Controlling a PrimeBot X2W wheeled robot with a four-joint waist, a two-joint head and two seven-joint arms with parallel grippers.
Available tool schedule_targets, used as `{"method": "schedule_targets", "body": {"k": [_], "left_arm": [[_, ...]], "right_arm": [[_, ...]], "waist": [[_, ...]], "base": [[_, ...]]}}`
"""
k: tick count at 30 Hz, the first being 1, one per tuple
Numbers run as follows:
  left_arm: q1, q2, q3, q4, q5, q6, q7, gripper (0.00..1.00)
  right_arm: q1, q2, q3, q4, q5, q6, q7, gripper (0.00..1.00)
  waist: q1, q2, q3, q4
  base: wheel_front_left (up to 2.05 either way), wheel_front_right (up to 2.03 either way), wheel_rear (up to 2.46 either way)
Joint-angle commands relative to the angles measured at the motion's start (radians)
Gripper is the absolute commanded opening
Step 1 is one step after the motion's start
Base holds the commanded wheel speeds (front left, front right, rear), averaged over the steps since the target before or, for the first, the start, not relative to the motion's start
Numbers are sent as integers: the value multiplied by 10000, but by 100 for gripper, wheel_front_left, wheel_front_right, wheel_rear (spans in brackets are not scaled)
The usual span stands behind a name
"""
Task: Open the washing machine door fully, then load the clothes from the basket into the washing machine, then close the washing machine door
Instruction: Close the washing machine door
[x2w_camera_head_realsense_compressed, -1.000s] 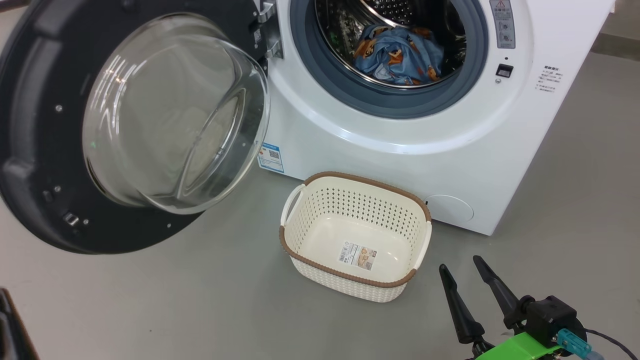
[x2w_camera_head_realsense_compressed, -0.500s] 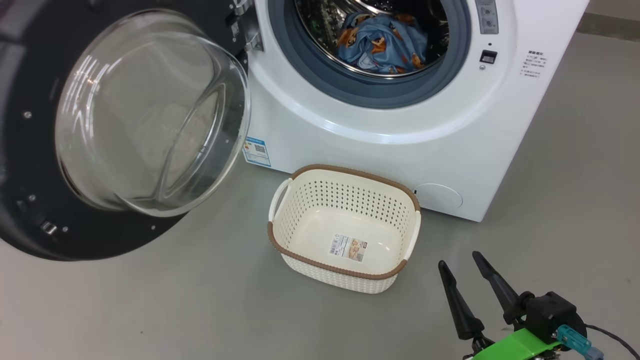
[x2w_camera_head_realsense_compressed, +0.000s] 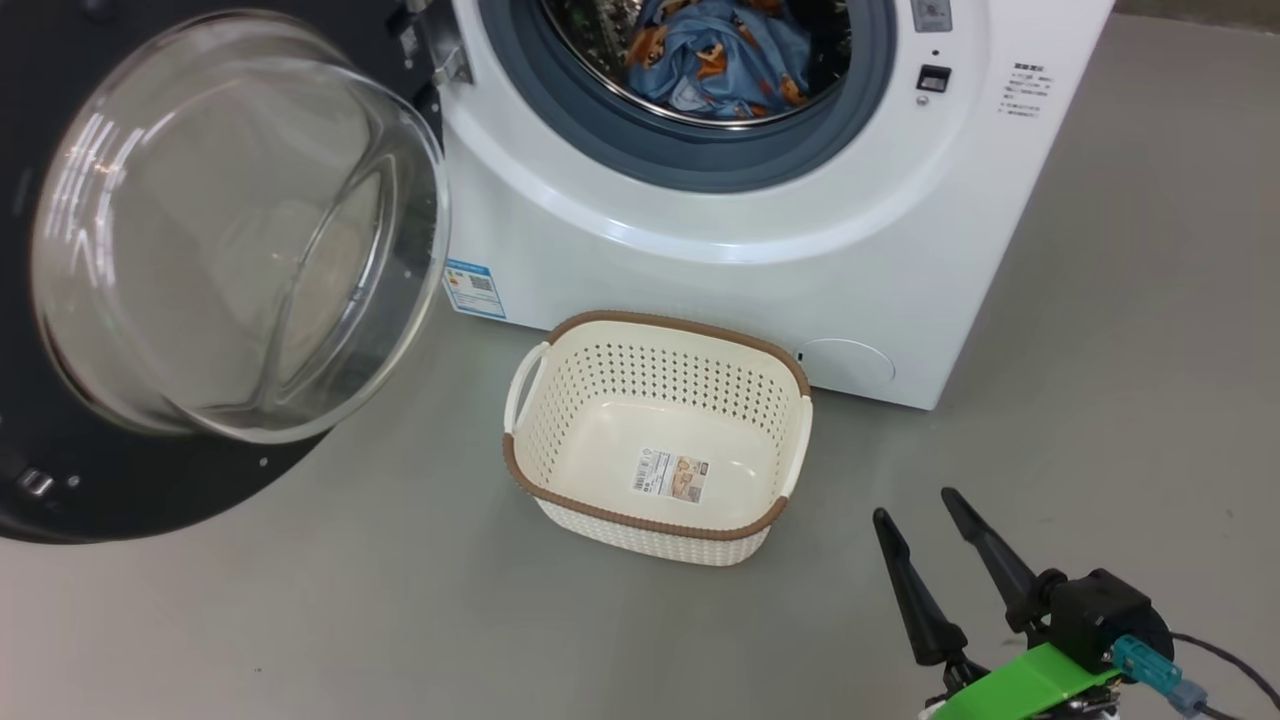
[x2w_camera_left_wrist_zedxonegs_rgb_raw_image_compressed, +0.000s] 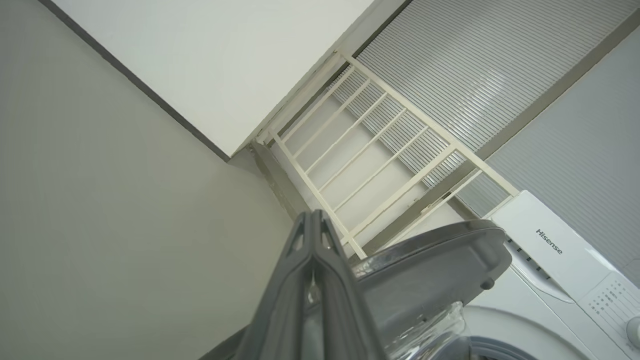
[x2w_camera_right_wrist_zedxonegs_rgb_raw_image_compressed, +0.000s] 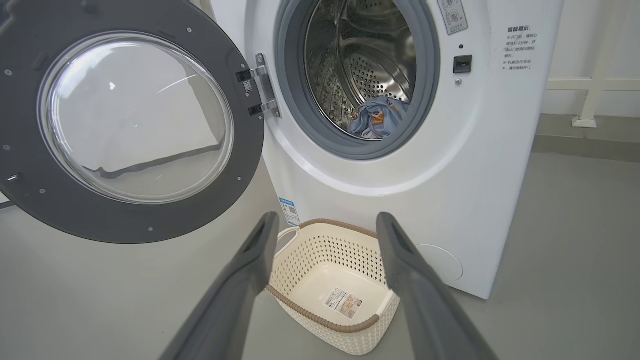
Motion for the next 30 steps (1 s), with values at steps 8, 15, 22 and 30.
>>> {"method": "schedule_targets", "body": {"k": [8, 15, 22, 30], "left_arm": [[-1464, 992, 1553, 1450, -2192, 196, 1066, 0], [-1857, 1127, 1827, 2073, -2938, 442, 1957, 0], [-1868, 1121, 1869, 2238, -3340, 463, 2706, 0], [-1485, 870, 1665, 1814, -3954, 319, 4368, 0]], "right_arm": [[-589, -259, 182, -397, 183, 62, 109, 100], [-793, -440, 201, -614, 210, 62, 251, 100], [-840, -448, 156, -576, 253, 62, 248, 100], [-775, -351, 104, -487, 264, 62, 195, 100]], "waist": [[0, -1, 560, -484], [0, -1, 936, -768], [0, -1, 1017, -951], [0, -1, 853, -885]], "base": [[0, 0, 0], [0, 0, 0], [0, 0, 0], [0, 0, 0]]}}
